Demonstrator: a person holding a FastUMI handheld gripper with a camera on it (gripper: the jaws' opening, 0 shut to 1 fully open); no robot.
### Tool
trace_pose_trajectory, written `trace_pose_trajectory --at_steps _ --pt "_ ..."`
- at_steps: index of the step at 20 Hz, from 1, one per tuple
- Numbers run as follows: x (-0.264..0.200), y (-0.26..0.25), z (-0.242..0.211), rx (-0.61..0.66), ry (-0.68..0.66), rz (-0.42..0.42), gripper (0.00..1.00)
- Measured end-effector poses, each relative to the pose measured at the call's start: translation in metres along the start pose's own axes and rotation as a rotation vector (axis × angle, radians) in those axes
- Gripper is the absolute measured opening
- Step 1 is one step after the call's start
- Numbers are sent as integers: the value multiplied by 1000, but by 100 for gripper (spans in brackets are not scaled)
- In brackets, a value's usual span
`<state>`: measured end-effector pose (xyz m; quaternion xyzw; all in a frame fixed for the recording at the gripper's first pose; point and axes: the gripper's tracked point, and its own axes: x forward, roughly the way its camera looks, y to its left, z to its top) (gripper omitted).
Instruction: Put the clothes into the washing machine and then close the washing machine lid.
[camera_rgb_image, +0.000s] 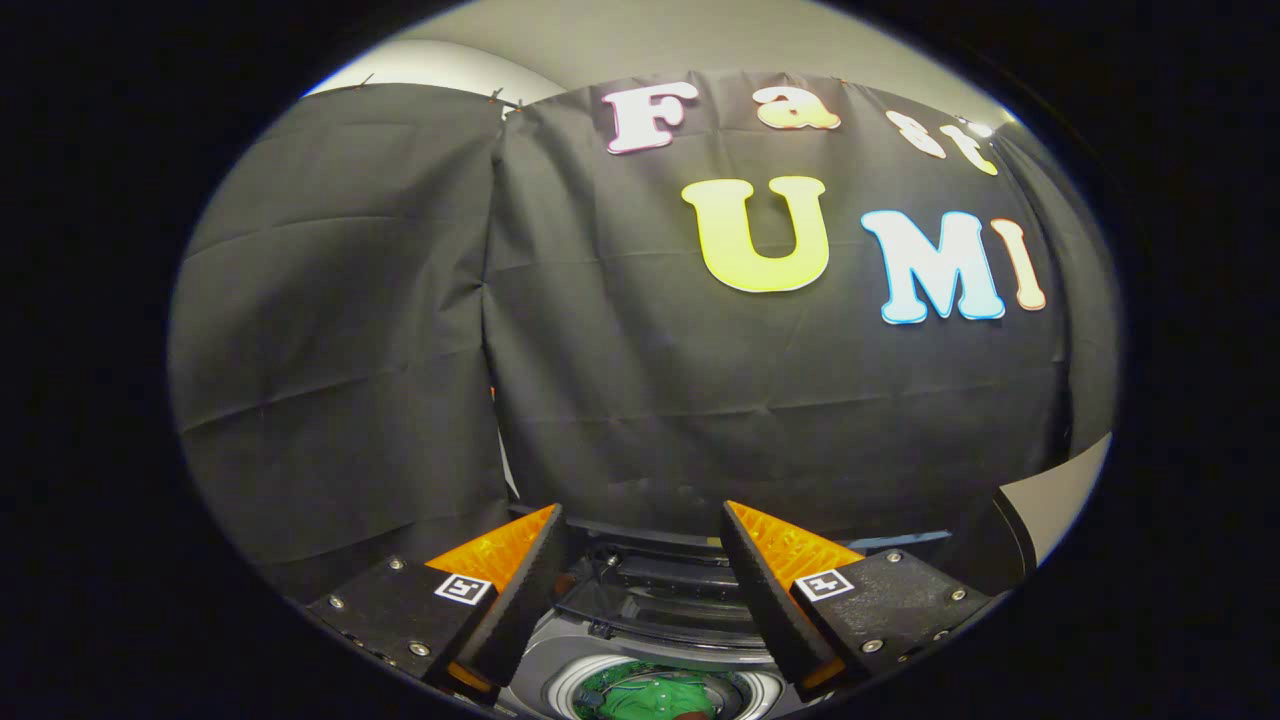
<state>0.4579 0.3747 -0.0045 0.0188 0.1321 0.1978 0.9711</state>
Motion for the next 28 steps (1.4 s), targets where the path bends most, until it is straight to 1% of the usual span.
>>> trace_pose_trajectory --at_steps 3,7,10,12,14,17,23,28 --pt "19 -3 -1 12 36 -20 95" --pt "44 -11 -17 12 137 -57 95" --pt "60 -14 -39 30 261 -72 95" --pt "68 -17 -35 25 270 -87 95" --pt "73 -20 -38 63 306 -96 95" --pt "72 -24 -43 99 358 -123 95" --pt "67 -23 -46 107 394 -94 96" --pt "48 -14 -50 82 367 -85 95"
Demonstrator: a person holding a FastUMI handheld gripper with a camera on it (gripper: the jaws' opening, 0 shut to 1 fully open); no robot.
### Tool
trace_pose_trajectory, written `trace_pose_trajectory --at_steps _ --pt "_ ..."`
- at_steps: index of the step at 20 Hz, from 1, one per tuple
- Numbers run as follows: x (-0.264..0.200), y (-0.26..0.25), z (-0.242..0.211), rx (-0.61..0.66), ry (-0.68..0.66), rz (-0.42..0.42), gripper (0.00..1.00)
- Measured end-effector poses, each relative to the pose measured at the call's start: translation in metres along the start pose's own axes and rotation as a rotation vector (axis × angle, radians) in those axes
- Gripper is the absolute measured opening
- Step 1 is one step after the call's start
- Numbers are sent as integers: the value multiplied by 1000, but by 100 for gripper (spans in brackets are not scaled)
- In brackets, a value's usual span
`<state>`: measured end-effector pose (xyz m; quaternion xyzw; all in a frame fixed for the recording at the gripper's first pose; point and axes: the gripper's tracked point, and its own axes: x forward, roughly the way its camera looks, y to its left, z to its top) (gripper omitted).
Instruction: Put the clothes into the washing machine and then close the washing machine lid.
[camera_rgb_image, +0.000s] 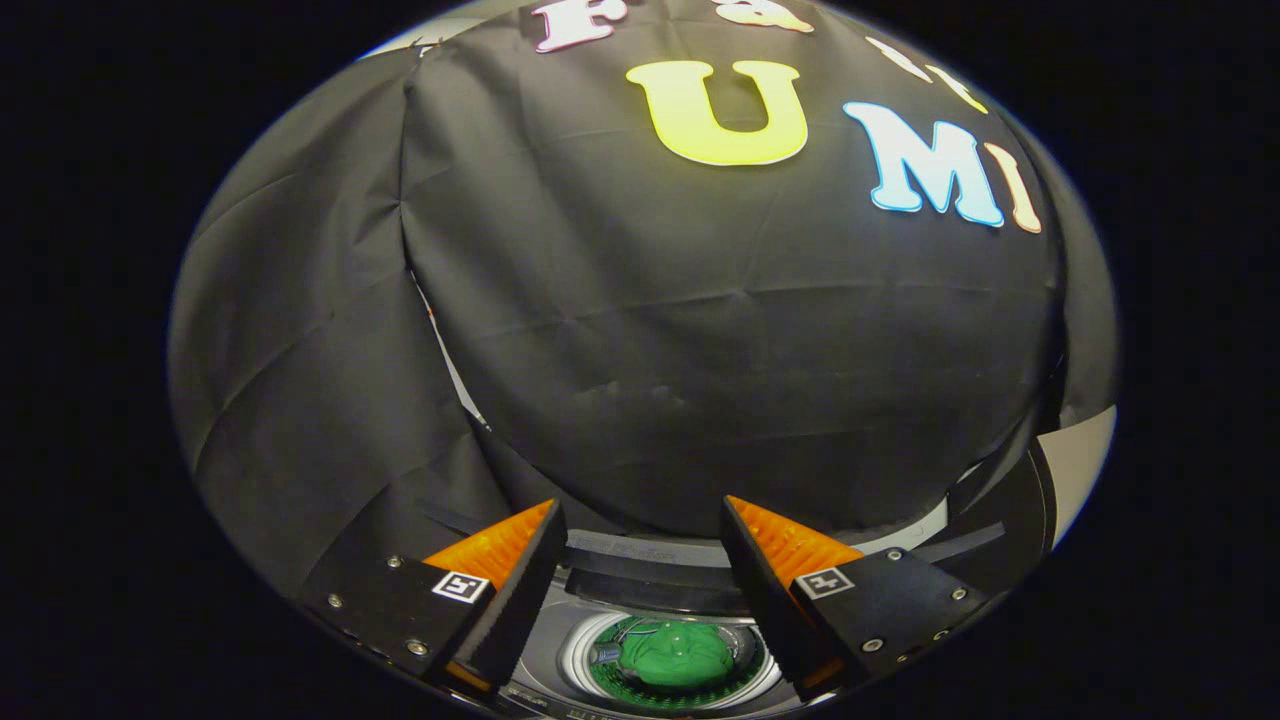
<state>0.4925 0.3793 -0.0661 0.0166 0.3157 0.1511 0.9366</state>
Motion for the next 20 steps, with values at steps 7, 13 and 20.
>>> trace_pose_trajectory --at_steps 7,13,20 --pt "-18 8 -14 -19 -45 3 95" --pt "-40 16 -34 -39 -67 8 95" --pt "-60 19 -50 -82 -87 23 95"
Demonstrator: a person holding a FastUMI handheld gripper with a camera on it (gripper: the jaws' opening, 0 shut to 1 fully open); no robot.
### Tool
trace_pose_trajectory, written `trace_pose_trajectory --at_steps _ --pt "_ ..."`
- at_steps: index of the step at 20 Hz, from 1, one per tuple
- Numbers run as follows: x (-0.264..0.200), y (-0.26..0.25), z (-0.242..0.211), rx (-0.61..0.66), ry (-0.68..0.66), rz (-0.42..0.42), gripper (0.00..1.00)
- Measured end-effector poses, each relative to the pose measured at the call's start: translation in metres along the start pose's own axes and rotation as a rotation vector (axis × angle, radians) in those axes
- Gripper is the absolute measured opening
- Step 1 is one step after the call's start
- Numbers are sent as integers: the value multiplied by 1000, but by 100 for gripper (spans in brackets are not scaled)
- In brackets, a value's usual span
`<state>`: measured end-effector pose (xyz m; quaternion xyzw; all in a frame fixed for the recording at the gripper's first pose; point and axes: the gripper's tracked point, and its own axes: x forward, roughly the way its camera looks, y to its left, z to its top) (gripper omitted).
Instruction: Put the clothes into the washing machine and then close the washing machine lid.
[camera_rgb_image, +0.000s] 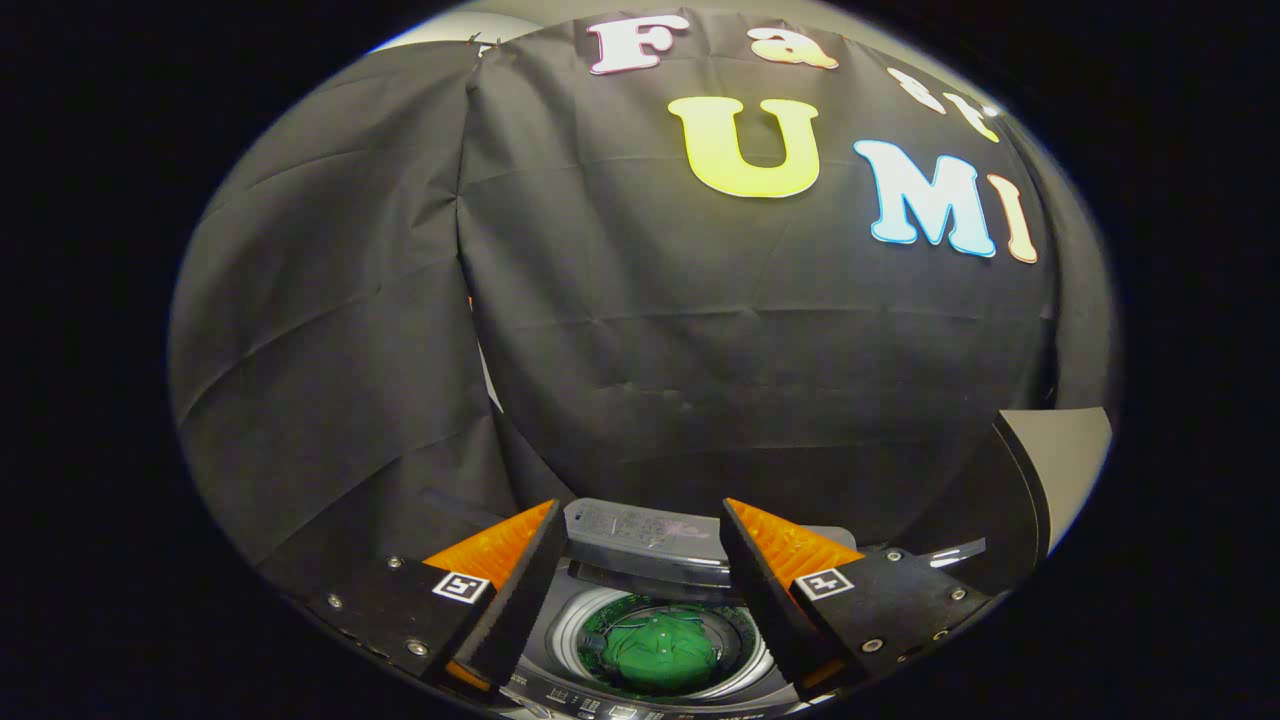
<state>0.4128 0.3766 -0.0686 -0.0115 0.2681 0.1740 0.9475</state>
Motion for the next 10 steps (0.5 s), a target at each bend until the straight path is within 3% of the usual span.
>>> trace_pose_trajectory --at_steps 4,10 --pt "-11 4 -25 21 38 37 96" --pt "-23 5 -83 -65 116 50 95"
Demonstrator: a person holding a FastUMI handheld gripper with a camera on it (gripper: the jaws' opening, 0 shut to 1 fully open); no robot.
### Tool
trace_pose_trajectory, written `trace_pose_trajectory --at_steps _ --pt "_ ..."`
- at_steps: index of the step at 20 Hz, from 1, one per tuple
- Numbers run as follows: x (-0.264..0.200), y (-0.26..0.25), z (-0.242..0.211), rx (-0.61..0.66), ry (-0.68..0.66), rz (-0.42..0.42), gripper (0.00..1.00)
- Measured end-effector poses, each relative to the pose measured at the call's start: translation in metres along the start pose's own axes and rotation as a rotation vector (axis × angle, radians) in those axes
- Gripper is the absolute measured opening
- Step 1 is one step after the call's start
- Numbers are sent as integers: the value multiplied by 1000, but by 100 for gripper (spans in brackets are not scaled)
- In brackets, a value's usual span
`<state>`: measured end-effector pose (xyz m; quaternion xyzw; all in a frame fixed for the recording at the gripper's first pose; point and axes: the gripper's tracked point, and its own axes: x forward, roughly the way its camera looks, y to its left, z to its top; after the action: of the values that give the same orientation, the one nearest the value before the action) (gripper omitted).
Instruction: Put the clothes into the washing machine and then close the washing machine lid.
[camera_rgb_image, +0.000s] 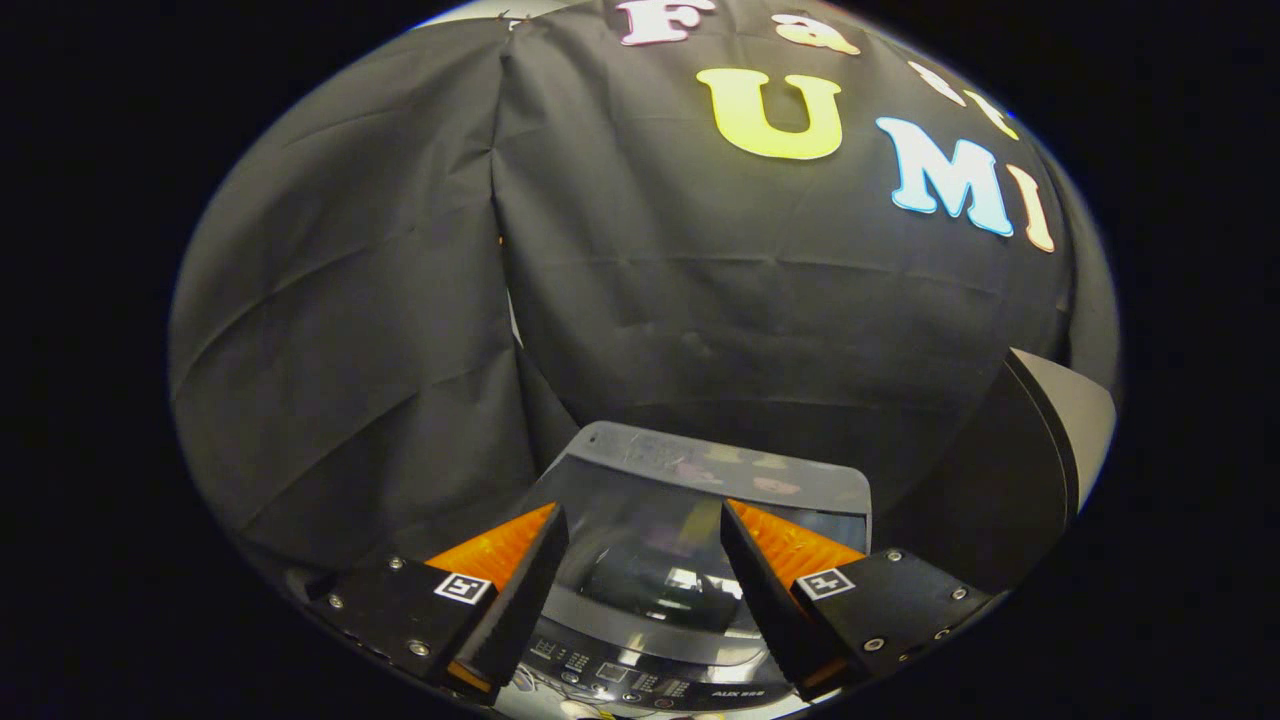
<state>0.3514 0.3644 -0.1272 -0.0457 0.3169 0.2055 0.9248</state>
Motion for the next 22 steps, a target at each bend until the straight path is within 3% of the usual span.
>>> trace_pose_trajectory --at_steps 4,9,13,22 --pt "-10 5 -17 27 2 12 95" --pt "-57 7 -2 51 -129 31 95" --pt "-107 -13 18 92 -250 7 95" --pt "-226 -94 43 33 -452 -61 95"
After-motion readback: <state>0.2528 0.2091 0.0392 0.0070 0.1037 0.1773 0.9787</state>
